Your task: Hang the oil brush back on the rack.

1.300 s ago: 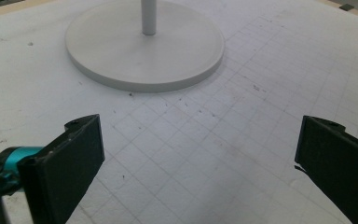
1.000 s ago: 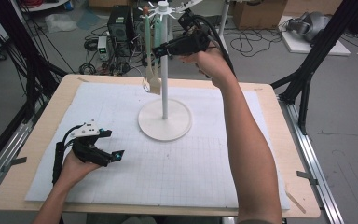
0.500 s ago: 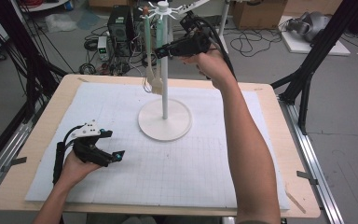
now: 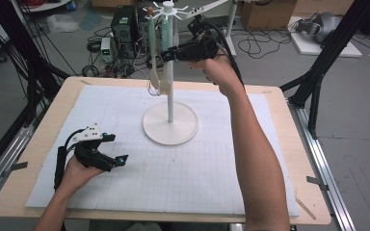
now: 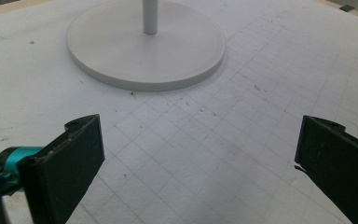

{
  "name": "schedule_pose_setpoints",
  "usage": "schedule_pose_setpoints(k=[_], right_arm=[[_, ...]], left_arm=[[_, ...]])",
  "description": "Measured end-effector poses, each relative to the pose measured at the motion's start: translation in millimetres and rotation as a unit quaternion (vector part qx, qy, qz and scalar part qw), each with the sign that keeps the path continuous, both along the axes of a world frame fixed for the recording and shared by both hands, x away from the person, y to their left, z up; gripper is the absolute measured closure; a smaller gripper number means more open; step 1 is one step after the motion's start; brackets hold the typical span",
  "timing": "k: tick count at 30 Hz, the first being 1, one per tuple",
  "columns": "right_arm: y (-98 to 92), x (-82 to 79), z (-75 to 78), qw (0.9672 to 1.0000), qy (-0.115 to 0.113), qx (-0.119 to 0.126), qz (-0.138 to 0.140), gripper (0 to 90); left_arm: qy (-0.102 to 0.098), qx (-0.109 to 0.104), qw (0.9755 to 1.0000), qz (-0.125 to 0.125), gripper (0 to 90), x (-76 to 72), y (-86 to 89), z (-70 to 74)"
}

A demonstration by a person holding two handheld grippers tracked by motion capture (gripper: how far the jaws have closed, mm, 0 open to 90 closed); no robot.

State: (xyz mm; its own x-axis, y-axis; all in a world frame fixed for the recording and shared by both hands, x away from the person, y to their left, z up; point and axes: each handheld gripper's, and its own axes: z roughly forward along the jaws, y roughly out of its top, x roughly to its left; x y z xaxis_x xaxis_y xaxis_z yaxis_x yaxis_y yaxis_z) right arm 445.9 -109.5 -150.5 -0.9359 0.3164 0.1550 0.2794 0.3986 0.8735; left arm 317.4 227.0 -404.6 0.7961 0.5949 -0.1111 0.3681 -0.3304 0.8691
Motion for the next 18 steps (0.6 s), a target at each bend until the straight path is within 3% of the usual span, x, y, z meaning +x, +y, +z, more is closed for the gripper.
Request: schedule_pose_setpoints(k=[11,18], right_arm=[[-12.7,-5.6,-5.2,0.9997,-0.006,0.013,-0.019,62.0],[-22.2,-12.1,-9.5,0.999,-0.014,0.025,-0.034,59.3]], left_arm=[[0.001,-0.004,1.0,0.002,1.7,2.5,1.6,0.0],[0.0,-0.008,1.0,0.003,1.7,2.8,2.4,1.4]])
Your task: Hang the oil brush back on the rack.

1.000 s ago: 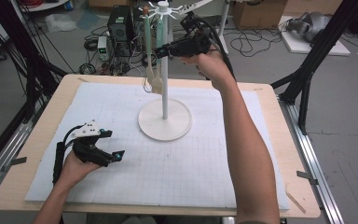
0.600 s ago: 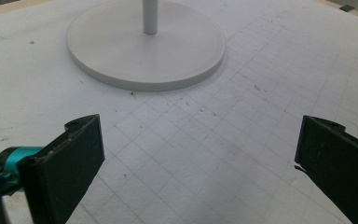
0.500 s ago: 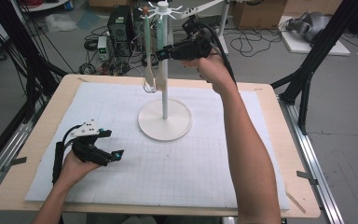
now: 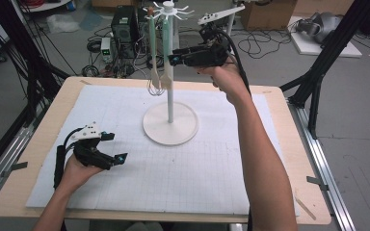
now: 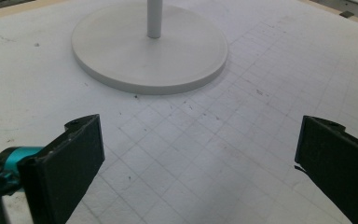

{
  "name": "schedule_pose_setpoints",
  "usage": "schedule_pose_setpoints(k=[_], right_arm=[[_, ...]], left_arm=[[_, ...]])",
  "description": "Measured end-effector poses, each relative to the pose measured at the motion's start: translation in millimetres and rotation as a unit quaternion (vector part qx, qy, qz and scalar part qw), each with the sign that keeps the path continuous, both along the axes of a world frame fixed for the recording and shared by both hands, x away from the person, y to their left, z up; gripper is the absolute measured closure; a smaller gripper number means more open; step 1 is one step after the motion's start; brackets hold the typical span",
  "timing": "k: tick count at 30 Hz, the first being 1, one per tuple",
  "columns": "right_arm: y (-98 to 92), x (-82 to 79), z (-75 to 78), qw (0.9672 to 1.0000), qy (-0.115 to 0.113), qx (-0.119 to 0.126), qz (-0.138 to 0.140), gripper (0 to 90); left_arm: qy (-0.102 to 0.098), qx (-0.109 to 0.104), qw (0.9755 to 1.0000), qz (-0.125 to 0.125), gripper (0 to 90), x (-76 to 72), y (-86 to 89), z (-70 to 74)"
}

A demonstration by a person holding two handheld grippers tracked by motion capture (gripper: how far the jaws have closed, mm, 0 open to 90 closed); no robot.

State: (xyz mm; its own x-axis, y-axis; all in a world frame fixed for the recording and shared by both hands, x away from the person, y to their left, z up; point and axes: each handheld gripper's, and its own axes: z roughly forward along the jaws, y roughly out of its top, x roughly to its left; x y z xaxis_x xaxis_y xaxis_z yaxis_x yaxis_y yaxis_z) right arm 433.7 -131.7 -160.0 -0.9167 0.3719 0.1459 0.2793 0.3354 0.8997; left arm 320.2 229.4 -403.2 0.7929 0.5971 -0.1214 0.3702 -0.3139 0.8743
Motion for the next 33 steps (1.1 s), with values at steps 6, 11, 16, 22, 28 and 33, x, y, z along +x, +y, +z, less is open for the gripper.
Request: schedule_pose_setpoints(k=[6,11,16,22,28,33], right_arm=[[-6.2,-9.0,-3.2,0.9998,-0.014,0.007,-0.009,53.0],[-12.1,-18.8,-11.5,0.999,-0.036,0.016,-0.021,46.7],[-16.0,-25.4,-20.4,0.9984,-0.046,0.015,-0.029,41.3],[-21.0,-35.5,-37.4,0.9975,-0.047,0.02,-0.048,29.7],[-24.4,-42.0,-59.9,0.9976,-0.044,0.011,-0.053,25.9],[-28.3,-45.3,-73.6,0.9977,-0.041,0.004,-0.054,24.0]], left_arm=[[0.002,0.0,1.0,-0.001,1.7,1.6,-1.1,-1.3],[0.003,0.001,1.0,-0.002,1.7,1.6,-0.3,-1.9],[0.004,0.001,1.0,-0.001,1.7,1.9,0.5,-2.0],[0.006,-0.002,1.0,0.0,1.7,1.2,-0.1,-1.9],[0.008,0.0,1.0,-0.001,1.7,1.2,-0.6,-3.2],[0.01,-0.001,1.0,0.0,1.7,0.3,0.1,-3.6]])
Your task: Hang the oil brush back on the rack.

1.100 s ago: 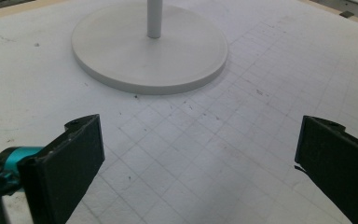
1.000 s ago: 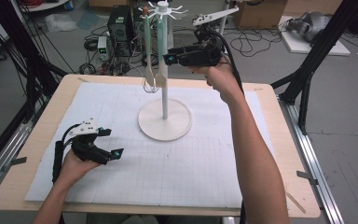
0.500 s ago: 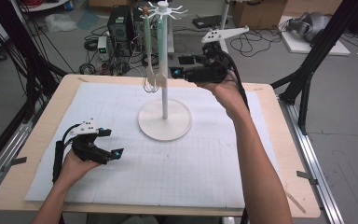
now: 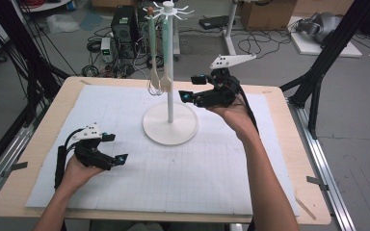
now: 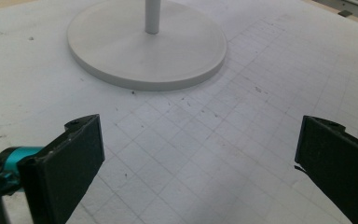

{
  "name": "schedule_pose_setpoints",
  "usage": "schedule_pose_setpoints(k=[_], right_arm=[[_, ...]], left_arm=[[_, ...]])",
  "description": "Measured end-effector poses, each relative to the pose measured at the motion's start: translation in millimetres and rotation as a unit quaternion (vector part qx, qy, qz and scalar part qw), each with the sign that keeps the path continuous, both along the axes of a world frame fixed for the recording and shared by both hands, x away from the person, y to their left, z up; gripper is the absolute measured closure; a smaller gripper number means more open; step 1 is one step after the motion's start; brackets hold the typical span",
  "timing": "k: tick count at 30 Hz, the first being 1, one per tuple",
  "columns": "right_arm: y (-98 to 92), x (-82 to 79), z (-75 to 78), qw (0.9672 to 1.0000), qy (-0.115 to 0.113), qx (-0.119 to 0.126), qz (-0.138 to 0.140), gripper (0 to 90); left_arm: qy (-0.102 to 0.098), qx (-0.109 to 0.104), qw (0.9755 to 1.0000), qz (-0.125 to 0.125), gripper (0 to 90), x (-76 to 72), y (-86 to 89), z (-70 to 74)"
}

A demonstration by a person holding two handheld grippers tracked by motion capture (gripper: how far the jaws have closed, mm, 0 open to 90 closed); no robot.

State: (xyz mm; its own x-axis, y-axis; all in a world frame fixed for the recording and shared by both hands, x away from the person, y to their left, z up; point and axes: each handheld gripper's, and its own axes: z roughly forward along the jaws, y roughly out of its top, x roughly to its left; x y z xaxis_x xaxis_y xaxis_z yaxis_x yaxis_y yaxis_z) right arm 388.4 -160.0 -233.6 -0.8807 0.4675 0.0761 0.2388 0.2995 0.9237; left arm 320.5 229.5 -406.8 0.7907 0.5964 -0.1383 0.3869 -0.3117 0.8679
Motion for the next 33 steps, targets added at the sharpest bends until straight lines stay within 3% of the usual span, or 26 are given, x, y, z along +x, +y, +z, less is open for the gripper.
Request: schedule_pose_setpoints(k=[2,8,15,20,33], right_arm=[[-1.9,-3.6,-9.2,0.9999,-0.001,-0.016,-0.007,20.1],[-6.9,-8.1,-23.4,0.9995,0.005,-0.028,-0.017,17.5],[-14.0,-17.3,-37.6,0.9992,0.001,-0.031,-0.025,16.8],[-20.4,-21.3,-48.4,0.9991,0.013,-0.029,-0.027,15.0],[-34.5,-32.6,-76.8,0.9974,0.013,-0.041,-0.058,10.6]], left_arm=[[-0.001,0.003,1.0,-0.001,1.7,0.1,0.8,-0.3],[-0.002,0.003,1.0,0.002,1.7,-0.4,1.9,-0.1],[-0.001,0.003,1.0,0.002,1.7,0.1,2.1,-0.1],[-0.001,0.002,1.0,0.003,1.7,-0.7,1.1,-0.2],[0.001,0.002,1.0,0.009,1.7,-0.4,3.9,0.4]])
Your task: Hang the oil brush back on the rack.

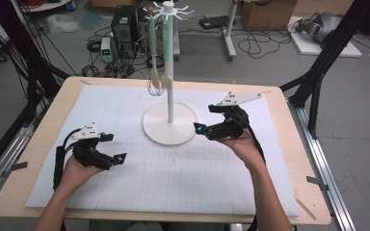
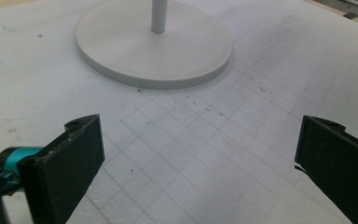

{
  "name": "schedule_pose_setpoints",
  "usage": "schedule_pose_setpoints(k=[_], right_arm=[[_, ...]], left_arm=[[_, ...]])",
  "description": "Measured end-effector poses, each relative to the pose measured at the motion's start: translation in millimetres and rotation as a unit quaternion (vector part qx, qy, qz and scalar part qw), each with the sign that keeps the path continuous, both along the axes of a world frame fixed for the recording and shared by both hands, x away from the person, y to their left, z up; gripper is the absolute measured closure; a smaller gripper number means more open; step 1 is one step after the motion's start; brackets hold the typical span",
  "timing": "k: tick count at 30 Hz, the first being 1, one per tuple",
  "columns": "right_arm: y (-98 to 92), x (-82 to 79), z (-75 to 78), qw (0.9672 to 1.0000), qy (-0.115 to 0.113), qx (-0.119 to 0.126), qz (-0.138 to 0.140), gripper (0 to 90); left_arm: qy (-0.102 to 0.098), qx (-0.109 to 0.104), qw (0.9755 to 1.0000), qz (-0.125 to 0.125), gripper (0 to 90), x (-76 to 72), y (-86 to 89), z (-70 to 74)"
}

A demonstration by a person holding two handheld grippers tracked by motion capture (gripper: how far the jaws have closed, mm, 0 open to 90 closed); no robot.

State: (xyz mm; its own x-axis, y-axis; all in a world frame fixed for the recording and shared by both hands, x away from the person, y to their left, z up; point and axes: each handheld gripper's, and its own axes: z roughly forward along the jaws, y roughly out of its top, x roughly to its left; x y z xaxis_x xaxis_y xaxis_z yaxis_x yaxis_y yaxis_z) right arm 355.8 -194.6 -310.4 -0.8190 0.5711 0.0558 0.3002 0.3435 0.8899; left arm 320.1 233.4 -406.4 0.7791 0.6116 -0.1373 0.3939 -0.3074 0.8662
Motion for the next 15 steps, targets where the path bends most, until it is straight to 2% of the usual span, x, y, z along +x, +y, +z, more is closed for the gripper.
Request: schedule_pose_setpoints(k=[7,8,15], right_arm=[[-3.5,-5.6,-13.7,0.9997,-0.007,-0.01,-0.02,8.8],[-4.6,-7.2,-18.9,0.9995,-0.007,-0.01,-0.031,0.2],[-7.5,-12.3,-34.5,0.9989,0.002,-0.009,-0.046,0.0]], left_arm=[[-0.004,-0.001,1.0,0.009,1.7,0.1,3.5,0.8],[-0.005,-0.002,0.9999,0.013,1.7,-0.1,4.9,1.3],[-0.005,-0.001,0.9998,0.017,1.7,0.0,7.7,2.1]])
